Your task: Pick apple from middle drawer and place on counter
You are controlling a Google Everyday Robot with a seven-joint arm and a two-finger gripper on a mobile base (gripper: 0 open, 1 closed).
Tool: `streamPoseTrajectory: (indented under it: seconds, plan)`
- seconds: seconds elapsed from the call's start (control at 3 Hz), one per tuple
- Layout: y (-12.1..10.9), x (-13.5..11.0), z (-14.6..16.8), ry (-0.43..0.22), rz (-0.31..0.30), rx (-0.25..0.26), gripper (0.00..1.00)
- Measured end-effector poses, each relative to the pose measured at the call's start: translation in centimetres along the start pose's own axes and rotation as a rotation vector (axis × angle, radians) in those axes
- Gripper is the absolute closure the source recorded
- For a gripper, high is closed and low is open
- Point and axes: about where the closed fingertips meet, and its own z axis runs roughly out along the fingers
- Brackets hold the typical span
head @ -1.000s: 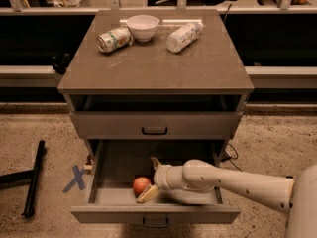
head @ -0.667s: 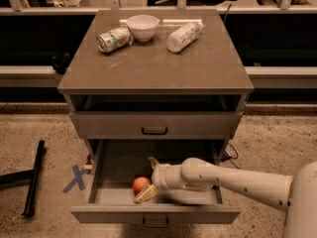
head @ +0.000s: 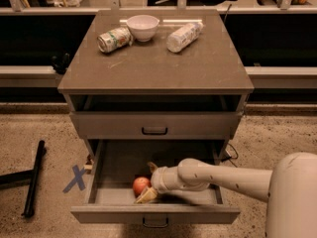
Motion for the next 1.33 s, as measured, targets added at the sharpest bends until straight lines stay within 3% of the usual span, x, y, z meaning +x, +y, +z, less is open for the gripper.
streamPoseTrajectory:
  seconds: [0.67, 1.33]
  plan:
    - [-1.4, 4.0, 0.9, 0.030, 0.016, 0.019, 0.46]
    - [-1.4, 3.7, 0.7, 0.031, 0.016, 0.021, 0.93]
